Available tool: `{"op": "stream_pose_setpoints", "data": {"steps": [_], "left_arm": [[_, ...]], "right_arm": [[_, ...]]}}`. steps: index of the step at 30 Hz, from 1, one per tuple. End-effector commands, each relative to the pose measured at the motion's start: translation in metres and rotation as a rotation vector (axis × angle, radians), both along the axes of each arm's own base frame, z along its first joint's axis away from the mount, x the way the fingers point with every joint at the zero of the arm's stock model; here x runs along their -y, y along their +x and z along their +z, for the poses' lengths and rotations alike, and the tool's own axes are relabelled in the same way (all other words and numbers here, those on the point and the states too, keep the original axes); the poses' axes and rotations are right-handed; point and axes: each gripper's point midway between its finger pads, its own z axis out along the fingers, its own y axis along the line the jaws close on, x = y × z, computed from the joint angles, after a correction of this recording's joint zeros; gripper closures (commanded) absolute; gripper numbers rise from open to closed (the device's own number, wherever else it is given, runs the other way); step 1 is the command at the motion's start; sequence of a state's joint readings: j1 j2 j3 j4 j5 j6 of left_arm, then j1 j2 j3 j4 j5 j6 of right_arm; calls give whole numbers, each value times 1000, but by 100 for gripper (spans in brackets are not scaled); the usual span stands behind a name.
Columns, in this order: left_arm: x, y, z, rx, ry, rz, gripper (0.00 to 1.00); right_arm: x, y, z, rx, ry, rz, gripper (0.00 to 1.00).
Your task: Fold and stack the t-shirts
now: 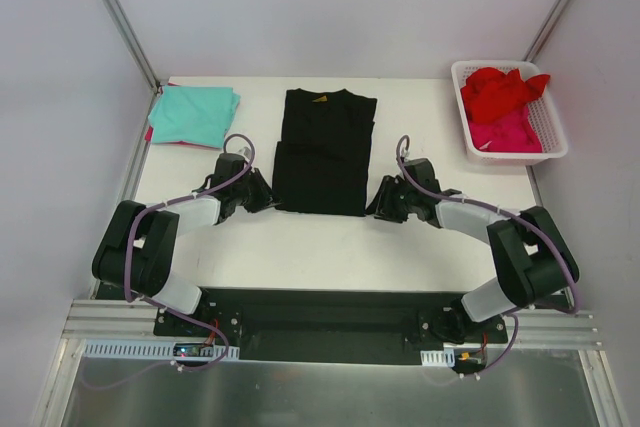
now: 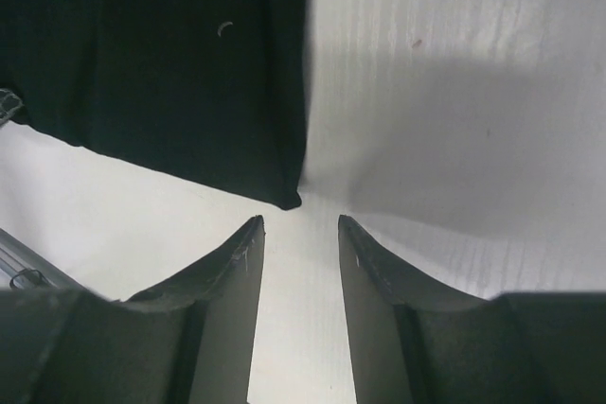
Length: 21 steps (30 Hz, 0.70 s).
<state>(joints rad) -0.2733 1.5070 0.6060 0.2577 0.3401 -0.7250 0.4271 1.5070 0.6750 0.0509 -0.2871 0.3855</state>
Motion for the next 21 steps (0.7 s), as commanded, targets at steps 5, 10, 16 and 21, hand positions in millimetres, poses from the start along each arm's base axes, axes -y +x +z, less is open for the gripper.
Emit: {"op": "stream_pose_setpoints", "data": {"steps": [5, 10, 16, 21], "left_arm": [[4, 1, 7, 17, -32, -10, 93], [4, 1, 7, 15, -35, -9, 94], [5, 1, 7, 12, -39, -13, 94], [5, 1, 7, 10, -41, -13, 94]], "right_arm": [[-13, 20, 8, 67, 62, 5, 60], [-17, 24, 4, 59, 74, 7, 61], [-22, 28, 1, 51, 87, 8, 64], [-27, 32, 1, 48, 92, 12, 65]]}}
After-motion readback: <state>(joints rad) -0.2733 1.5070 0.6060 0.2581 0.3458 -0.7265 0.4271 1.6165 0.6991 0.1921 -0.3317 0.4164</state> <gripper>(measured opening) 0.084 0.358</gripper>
